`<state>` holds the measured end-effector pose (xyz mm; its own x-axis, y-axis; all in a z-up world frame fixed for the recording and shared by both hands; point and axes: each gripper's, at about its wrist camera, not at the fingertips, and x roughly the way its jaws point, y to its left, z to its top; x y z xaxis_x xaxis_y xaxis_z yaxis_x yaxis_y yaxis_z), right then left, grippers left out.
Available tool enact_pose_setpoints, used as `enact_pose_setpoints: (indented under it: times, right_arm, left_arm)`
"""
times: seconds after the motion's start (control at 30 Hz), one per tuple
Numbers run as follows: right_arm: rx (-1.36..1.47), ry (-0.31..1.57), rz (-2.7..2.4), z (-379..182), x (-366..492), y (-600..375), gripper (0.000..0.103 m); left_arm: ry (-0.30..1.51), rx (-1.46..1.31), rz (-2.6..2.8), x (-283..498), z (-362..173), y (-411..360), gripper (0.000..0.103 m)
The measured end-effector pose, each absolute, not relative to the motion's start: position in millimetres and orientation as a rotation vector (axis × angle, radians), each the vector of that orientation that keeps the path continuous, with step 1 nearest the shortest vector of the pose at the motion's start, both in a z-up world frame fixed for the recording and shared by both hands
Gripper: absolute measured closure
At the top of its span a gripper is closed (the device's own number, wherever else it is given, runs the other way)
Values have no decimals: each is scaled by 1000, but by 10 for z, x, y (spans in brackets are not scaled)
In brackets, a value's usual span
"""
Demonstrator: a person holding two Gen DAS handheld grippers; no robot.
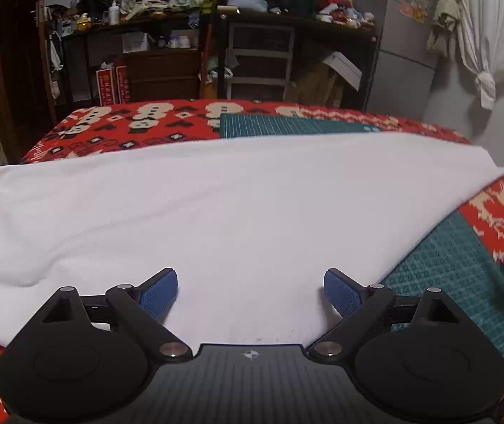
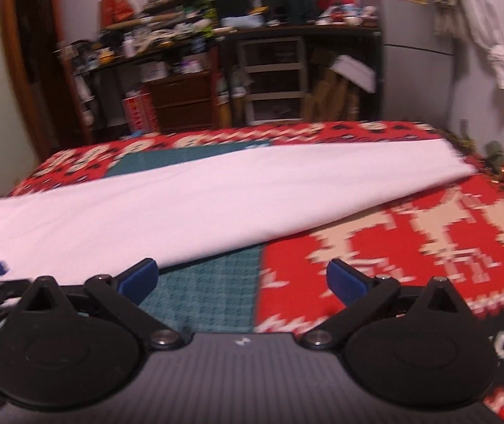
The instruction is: Fold clothes
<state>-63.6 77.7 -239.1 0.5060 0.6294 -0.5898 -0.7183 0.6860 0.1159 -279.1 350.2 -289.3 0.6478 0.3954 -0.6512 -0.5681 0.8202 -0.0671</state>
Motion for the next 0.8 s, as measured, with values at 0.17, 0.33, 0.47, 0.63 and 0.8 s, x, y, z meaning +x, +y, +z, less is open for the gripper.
enact_pose_setpoints:
  times: [0.17, 0.33, 0.47, 0.63, 0.8]
  right_arm:
    - [-166, 629, 746, -2250, -277, 607, 0]
    - [-247, 571, 662, -2124, 135, 450, 0]
    - [-156, 620, 615, -2126, 655, 257, 1]
    - [44, 720, 532, -2251, 1381, -36, 39]
    - [117, 782, 407, -2546, 2149, -215, 80]
  left_arm:
    - [641, -318, 556, -2659, -2753, 3475, 13]
    - [617, -365, 554, -2512, -2634, 3479, 13]
    - [620, -394, 538, -2329, -2611, 3547, 13]
    - [652, -405, 521, -2092, -2683, 3588, 14]
    - [676, -396, 503, -1957, -2744, 3591, 14]
